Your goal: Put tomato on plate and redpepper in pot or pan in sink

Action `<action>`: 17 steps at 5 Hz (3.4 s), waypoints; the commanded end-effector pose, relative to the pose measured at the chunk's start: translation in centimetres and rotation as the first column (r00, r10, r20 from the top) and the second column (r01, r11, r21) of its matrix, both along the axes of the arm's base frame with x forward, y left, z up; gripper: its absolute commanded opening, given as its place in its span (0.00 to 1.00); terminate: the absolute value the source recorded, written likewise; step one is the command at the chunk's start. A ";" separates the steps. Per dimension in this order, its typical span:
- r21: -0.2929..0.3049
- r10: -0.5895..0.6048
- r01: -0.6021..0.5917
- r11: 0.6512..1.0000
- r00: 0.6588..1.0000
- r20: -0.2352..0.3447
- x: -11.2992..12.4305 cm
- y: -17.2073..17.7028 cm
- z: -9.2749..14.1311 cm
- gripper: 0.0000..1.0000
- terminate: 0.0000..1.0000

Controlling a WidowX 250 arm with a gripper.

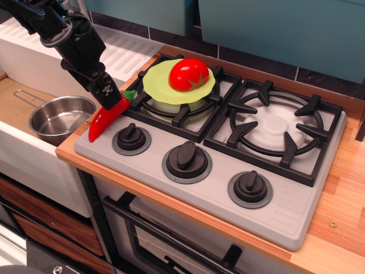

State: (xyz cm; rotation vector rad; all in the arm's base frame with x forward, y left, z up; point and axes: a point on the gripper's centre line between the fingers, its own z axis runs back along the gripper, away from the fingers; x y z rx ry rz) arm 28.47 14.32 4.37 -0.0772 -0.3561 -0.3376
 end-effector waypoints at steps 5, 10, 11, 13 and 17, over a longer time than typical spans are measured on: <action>-0.051 0.010 -0.008 0.999 1.000 0.026 -0.4 -2.0 -1.6 1.00 0.00; -0.068 -0.059 0.051 0.996 0.992 -0.112 -1.0 1.0 3.7 0.00 0.00; -0.076 -0.079 0.070 0.995 0.989 -0.123 -0.6 2.3 4.0 0.00 0.00; -0.086 -0.128 0.118 0.989 0.985 -0.119 0.7 4.9 3.2 0.00 0.00; -0.163 -0.148 0.128 0.978 0.982 -0.121 0.7 7.2 0.2 0.00 0.00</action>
